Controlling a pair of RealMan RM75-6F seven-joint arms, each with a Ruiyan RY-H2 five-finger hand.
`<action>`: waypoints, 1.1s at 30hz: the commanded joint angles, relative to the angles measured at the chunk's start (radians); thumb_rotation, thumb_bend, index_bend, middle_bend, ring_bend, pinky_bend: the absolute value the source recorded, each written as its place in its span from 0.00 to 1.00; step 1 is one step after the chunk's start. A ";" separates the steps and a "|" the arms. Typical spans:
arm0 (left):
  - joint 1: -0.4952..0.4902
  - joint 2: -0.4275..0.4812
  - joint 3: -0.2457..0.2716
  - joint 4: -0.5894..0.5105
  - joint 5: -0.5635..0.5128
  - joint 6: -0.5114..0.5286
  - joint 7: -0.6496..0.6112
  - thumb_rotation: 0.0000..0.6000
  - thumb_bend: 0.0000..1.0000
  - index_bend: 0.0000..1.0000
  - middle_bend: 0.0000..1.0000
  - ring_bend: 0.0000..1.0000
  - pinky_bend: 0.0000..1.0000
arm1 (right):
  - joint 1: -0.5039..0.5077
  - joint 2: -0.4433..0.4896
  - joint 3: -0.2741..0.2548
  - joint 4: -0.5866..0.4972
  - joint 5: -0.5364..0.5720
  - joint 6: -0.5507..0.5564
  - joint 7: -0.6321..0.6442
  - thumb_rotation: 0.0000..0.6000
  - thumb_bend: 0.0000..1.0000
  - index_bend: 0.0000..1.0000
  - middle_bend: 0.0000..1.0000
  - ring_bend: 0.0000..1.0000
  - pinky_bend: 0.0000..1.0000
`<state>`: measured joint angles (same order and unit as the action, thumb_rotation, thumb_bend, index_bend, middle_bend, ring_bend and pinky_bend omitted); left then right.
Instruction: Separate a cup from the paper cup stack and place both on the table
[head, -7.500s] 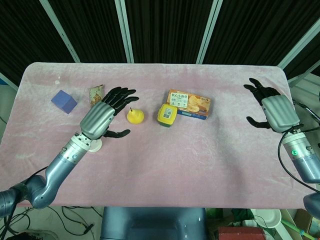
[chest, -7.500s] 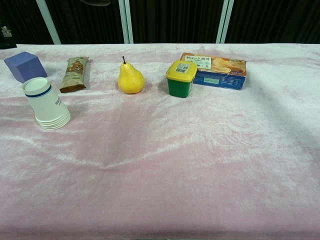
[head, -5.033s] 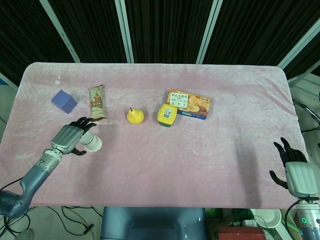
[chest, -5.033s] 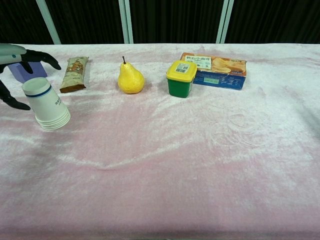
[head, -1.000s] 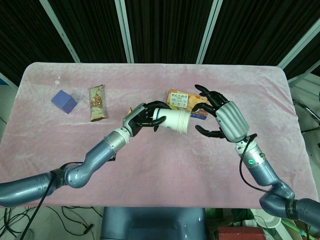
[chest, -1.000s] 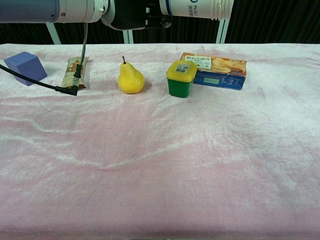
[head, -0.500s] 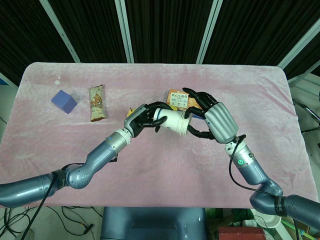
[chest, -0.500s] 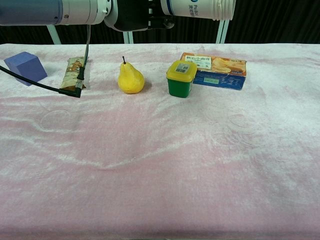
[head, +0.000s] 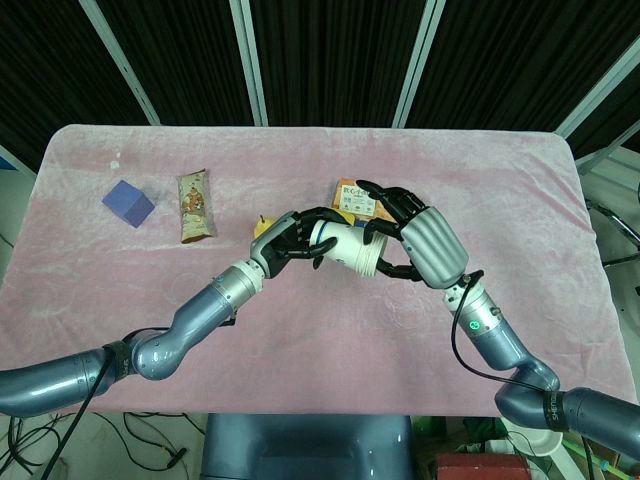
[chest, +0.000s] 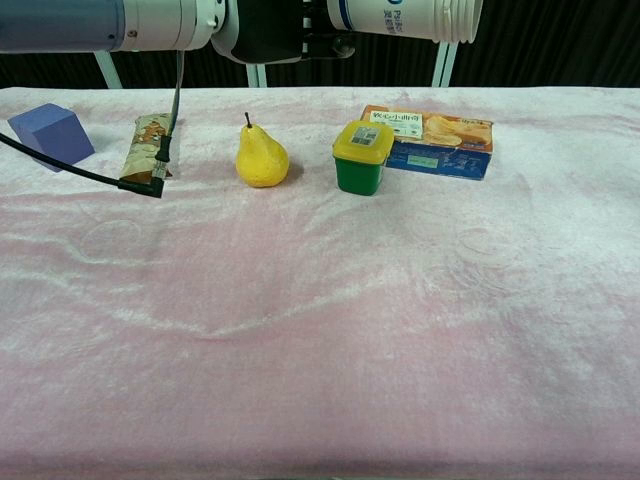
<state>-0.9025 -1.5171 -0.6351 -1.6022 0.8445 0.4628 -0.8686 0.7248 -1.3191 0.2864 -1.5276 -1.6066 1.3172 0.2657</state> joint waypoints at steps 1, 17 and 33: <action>0.004 0.000 -0.001 0.004 0.000 -0.001 -0.001 1.00 0.47 0.54 0.52 0.41 0.69 | 0.000 0.001 0.001 0.002 0.002 0.005 0.001 1.00 0.28 0.60 0.09 0.21 0.20; 0.014 -0.012 -0.014 0.006 0.017 -0.012 -0.009 1.00 0.47 0.53 0.52 0.41 0.69 | 0.009 -0.007 -0.008 -0.005 0.006 0.004 0.004 1.00 0.31 0.65 0.10 0.22 0.20; 0.023 -0.017 -0.014 0.008 0.019 -0.014 -0.009 1.00 0.47 0.53 0.52 0.41 0.69 | 0.008 -0.020 -0.014 -0.002 -0.021 0.048 0.000 1.00 0.45 0.89 0.16 0.27 0.19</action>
<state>-0.8795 -1.5340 -0.6483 -1.5947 0.8635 0.4491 -0.8767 0.7337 -1.3396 0.2729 -1.5301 -1.6270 1.3652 0.2666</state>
